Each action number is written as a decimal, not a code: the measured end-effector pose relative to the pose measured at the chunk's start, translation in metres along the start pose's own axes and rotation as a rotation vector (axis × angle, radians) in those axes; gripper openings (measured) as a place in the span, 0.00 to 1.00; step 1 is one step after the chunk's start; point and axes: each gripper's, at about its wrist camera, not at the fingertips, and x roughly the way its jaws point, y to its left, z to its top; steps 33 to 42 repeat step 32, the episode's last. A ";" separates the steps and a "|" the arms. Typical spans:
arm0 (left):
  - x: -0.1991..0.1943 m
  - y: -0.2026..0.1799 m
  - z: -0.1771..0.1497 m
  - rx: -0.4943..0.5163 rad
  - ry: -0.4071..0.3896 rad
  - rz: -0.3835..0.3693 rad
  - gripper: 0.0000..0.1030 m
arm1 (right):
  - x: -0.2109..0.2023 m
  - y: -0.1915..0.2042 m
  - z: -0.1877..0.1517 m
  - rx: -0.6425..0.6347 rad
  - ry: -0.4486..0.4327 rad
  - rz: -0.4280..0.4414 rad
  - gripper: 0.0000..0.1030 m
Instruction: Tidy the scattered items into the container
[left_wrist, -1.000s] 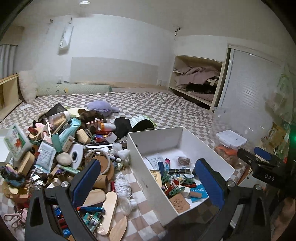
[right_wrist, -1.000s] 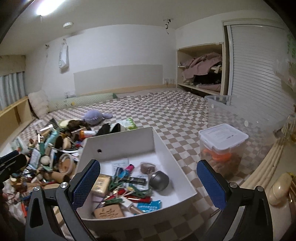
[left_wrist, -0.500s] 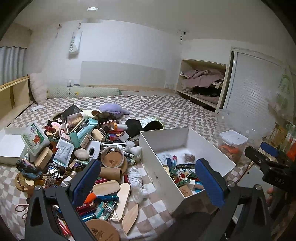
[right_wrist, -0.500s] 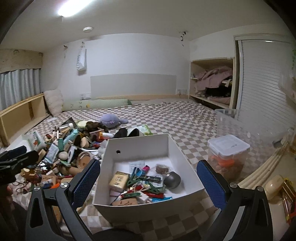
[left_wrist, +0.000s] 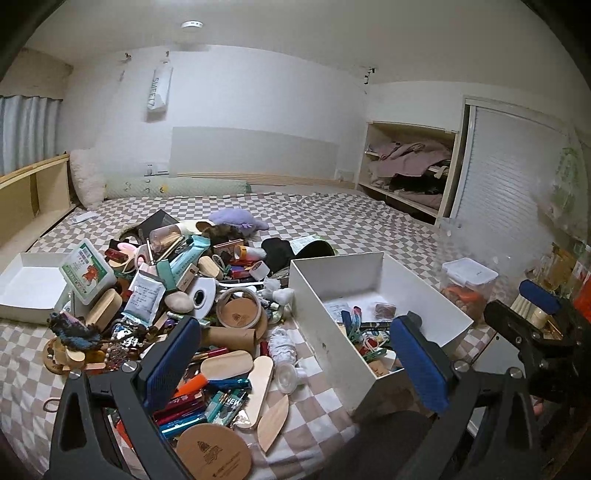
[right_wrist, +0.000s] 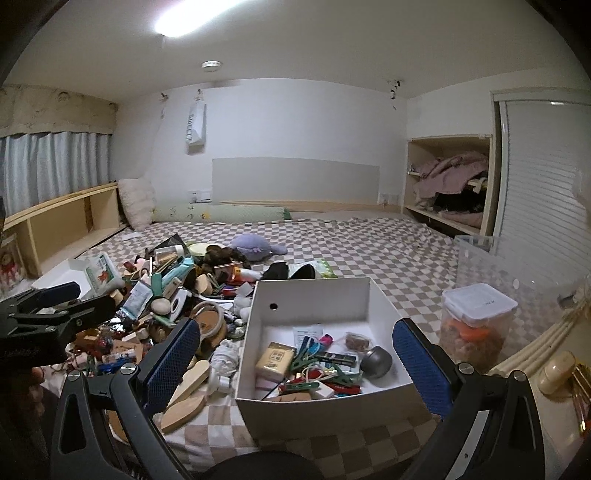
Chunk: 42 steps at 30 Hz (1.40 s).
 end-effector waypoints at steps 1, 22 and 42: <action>-0.001 0.002 -0.001 0.001 0.001 0.004 1.00 | 0.000 0.002 -0.001 -0.006 0.000 -0.003 1.00; -0.002 0.013 -0.016 -0.020 0.020 0.030 1.00 | 0.001 0.023 -0.009 -0.053 0.025 0.037 1.00; 0.000 0.021 -0.019 -0.056 0.028 0.040 1.00 | 0.004 0.026 -0.011 -0.065 0.042 0.038 1.00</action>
